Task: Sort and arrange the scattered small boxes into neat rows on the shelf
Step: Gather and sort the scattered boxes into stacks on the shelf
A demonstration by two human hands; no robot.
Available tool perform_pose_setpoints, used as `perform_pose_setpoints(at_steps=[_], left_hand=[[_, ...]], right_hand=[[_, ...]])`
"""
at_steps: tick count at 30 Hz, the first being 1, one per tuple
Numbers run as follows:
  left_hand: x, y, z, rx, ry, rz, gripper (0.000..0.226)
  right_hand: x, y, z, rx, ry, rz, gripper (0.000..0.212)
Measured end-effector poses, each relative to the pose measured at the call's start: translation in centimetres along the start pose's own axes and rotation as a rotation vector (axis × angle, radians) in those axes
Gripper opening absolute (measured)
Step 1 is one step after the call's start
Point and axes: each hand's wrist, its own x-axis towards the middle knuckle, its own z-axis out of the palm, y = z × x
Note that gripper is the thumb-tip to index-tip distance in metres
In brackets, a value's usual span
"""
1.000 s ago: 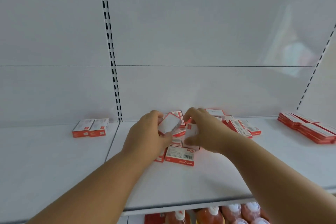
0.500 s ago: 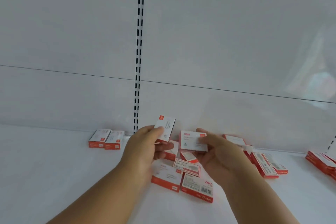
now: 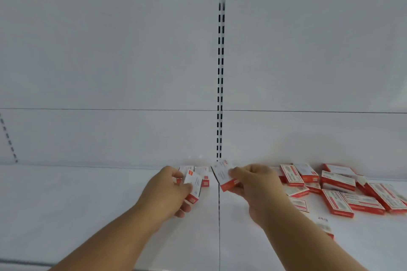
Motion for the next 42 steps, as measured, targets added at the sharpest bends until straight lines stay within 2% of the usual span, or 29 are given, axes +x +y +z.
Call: perform_pose_setpoints(at_steps=[3, 6, 9, 12, 15, 19, 24, 31, 35, 42], left_hand=[[0.9, -1.4, -1.4, 0.289, -0.042, 0.053, 0.017], [1.8, -2.5, -2.2, 0.538, -0.067, 0.152, 0.021], [2.4, -2.6, -2.8, 0.618, -0.089, 0.225, 0.02], [2.7, -2.6, -3.0, 0.656, -0.098, 0.292, 0.022], [2.9, -2.8, -3.1, 0.696, -0.067, 0.37, 0.022], [2.5, -2.3, -2.6, 0.73, -0.021, 0.522, 0.025], [2.2, -0.4, -0.6, 0.604, -0.12, 0.621, 0.018], [-0.1, 3.4, 6.8, 0.547, -0.298, 0.795, 0.012], [-1.0, 5.1, 10.9, 0.537, -0.339, 0.816, 0.017], [-0.3, 7.7, 15.0, 0.635, -0.262, 0.718, 0.019]], right_hand=[[-0.4, 1.4, 2.7, -0.335, 0.098, -0.066, 0.022], [-0.3, 2.8, 4.6, -0.677, 0.1, -0.119, 0.022], [-0.2, 3.6, 5.7, -0.981, 0.102, -0.189, 0.016], [0.1, 3.5, 6.3, -1.143, 0.121, -0.251, 0.012], [0.0, 2.8, 6.5, -1.288, 0.124, -0.304, 0.02], [-1.0, 2.2, 5.4, -1.264, 0.181, -0.402, 0.021], [-1.8, 1.1, 1.7, -1.227, 0.236, -0.499, 0.013], [-2.3, -0.6, -7.4, -1.18, 0.258, -0.495, 0.005], [-1.6, -1.7, -12.2, -1.172, 0.179, -0.463, 0.01], [1.7, -2.7, -16.4, -1.303, -0.09, -0.437, 0.015]])
